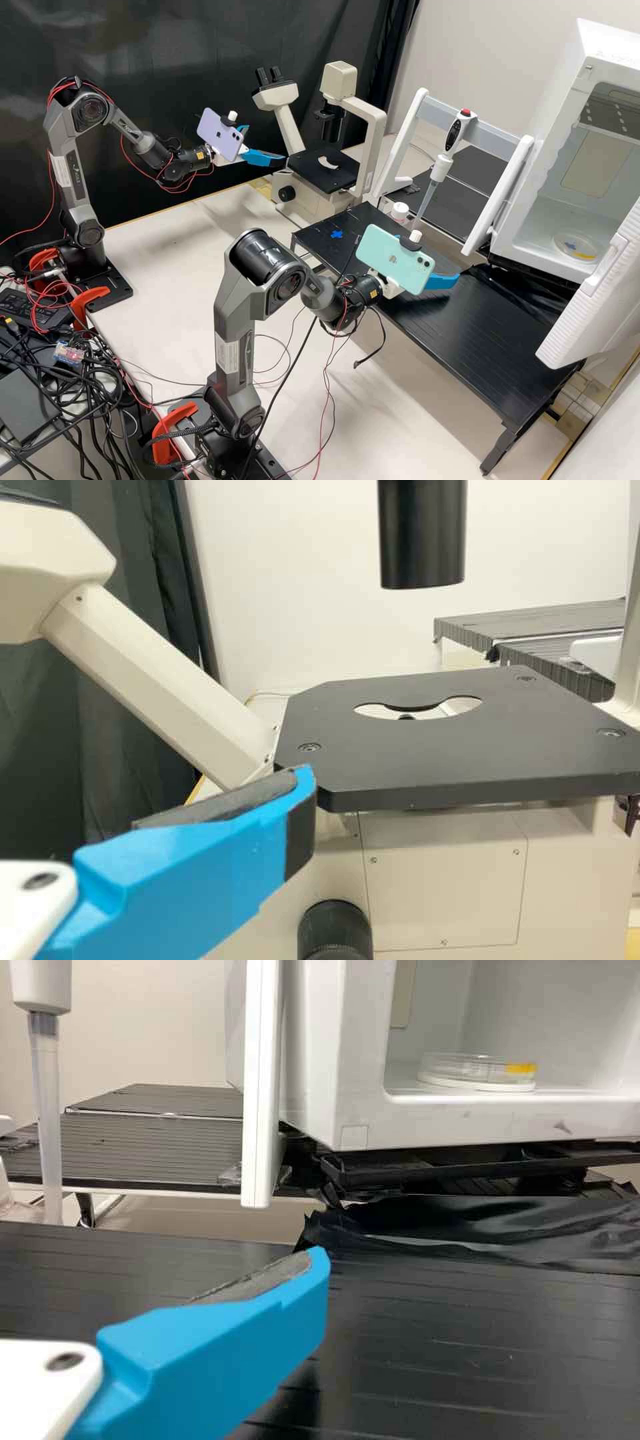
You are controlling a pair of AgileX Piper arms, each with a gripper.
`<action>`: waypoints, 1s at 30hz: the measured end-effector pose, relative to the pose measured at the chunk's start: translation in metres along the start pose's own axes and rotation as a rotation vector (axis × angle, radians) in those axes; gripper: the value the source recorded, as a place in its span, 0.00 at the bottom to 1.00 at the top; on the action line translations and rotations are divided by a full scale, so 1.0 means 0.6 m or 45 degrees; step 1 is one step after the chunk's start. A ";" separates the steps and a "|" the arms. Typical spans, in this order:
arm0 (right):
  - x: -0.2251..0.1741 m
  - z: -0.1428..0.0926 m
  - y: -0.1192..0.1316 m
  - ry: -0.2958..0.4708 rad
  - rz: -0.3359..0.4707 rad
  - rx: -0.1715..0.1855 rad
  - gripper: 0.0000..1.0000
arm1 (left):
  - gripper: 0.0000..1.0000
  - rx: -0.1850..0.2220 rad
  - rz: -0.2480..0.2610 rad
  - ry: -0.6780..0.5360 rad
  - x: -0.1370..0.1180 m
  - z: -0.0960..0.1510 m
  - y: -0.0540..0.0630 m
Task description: Move the petri dish to the microscope
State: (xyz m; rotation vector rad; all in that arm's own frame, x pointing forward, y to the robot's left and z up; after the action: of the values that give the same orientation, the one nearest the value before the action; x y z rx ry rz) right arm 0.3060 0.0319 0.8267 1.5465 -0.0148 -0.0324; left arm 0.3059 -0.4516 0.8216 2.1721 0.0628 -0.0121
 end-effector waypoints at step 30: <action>0.014 0.084 0.122 -0.137 0.321 0.032 1.00 | 1.00 0.000 0.000 0.000 0.000 0.000 0.000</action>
State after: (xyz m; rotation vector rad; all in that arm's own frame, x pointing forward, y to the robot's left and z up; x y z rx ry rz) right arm 0.3140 -0.0168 0.9009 1.5562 -0.2956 0.0846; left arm 0.3059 -0.4516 0.8216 2.1721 0.0628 -0.0121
